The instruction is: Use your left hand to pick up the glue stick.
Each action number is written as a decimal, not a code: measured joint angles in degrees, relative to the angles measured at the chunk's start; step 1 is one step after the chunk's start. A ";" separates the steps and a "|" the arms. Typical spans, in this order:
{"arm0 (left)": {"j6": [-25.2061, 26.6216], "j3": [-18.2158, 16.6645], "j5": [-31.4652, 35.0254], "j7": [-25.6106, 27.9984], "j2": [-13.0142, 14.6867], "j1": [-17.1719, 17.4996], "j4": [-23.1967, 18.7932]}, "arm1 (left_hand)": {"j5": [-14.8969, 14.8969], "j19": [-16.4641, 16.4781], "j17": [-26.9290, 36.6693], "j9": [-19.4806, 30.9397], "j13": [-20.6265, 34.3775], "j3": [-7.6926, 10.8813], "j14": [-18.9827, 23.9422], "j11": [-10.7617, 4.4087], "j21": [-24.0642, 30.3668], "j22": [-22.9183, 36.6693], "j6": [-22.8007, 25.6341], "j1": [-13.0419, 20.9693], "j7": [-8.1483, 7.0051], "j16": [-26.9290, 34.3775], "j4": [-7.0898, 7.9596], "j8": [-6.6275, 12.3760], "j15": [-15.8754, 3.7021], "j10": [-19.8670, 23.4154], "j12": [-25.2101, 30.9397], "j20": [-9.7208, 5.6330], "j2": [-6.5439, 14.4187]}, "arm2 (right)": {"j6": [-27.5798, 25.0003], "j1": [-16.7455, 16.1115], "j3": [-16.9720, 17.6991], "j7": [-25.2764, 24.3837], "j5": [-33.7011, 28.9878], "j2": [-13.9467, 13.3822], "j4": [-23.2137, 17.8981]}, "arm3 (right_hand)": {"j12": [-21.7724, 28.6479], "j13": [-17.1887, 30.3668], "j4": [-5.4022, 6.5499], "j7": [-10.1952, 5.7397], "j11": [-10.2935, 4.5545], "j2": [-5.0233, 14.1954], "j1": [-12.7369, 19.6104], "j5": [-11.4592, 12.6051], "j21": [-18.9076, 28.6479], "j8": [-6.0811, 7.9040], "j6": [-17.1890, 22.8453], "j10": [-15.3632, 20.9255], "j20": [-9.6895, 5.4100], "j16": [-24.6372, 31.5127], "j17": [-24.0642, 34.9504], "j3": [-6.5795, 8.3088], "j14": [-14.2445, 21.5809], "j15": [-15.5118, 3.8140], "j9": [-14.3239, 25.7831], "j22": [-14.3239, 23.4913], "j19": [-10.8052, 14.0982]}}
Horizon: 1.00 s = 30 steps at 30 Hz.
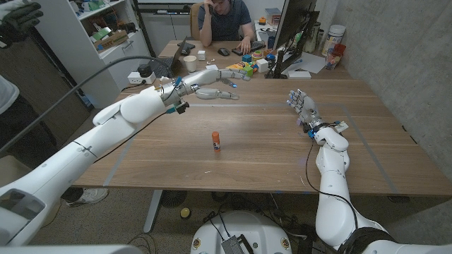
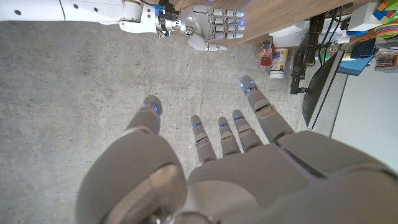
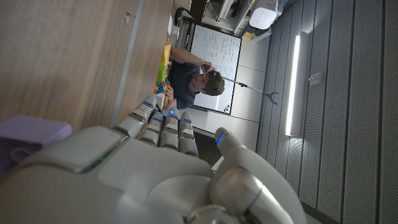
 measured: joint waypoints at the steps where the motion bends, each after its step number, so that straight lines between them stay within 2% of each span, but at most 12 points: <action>1: 0.29 -0.27 0.60 0.00 0.21 0.37 -0.44 | 0.00 -0.11 0.00 0.00 0.00 0.00 0.00 0.00 0.00 0.00 0.00 -0.18 0.00 0.00 0.00 0.00 0.00 0.00 0.00 0.11 -0.18 | 0.02 0.02 0.00 0.00 0.00 -0.01 0.06 | 0.00 0.00 0.00 0.00 0.00 0.00 0.00 0.00 0.00 0.00 0.00 0.00 0.00 0.00 0.00 0.00 0.00 0.00 0.00 0.00 0.00; 6: 0.86 -1.41 1.92 0.30 1.07 2.04 -2.03 | 0.00 0.06 0.00 0.00 0.00 -0.65 0.00 0.00 -0.40 0.00 -0.30 -0.17 0.30 0.00 0.23 0.00 0.00 0.01 0.00 0.43 -0.63 | 0.08 0.08 0.01 -0.01 0.00 -0.03 0.13 | 0.00 0.00 0.00 0.00 0.00 0.00 0.00 0.00 0.00 0.00 0.00 0.00 0.00 0.00 0.00 0.00 0.00 0.00 0.00 0.00 0.00; 16: 3.72 -3.47 7.02 1.96 3.08 5.18 -5.11 | 0.49 -0.24 0.00 0.00 0.00 -1.52 -0.28 0.00 -0.82 0.00 -1.04 -0.25 -0.01 0.00 0.38 0.00 0.29 0.01 0.15 0.70 -1.16 | 0.09 0.01 -0.29 -0.03 -0.08 0.02 -0.51 | 0.00 0.00 0.00 0.00 0.00 -0.23 -0.22 0.00 0.00 0.00 0.00 0.00 0.00 0.00 0.00 0.00 0.00 0.00 0.00 0.00 0.00; 30: 7.59 -4.26 11.14 1.43 5.33 7.39 -7.83 | 0.82 0.38 0.00 0.00 0.00 -2.70 0.13 -0.08 -0.82 0.01 -1.84 0.05 0.20 0.48 0.47 0.00 0.29 0.97 0.46 0.89 -1.91 | -0.13 -0.96 -0.67 -0.10 -0.16 0.42 -2.34 | 0.00 0.00 0.00 0.00 0.00 -0.22 -0.22 0.00 0.00 0.00 0.00 0.00 0.00 0.00 0.01 0.00 0.00 0.00 0.00 0.00 0.00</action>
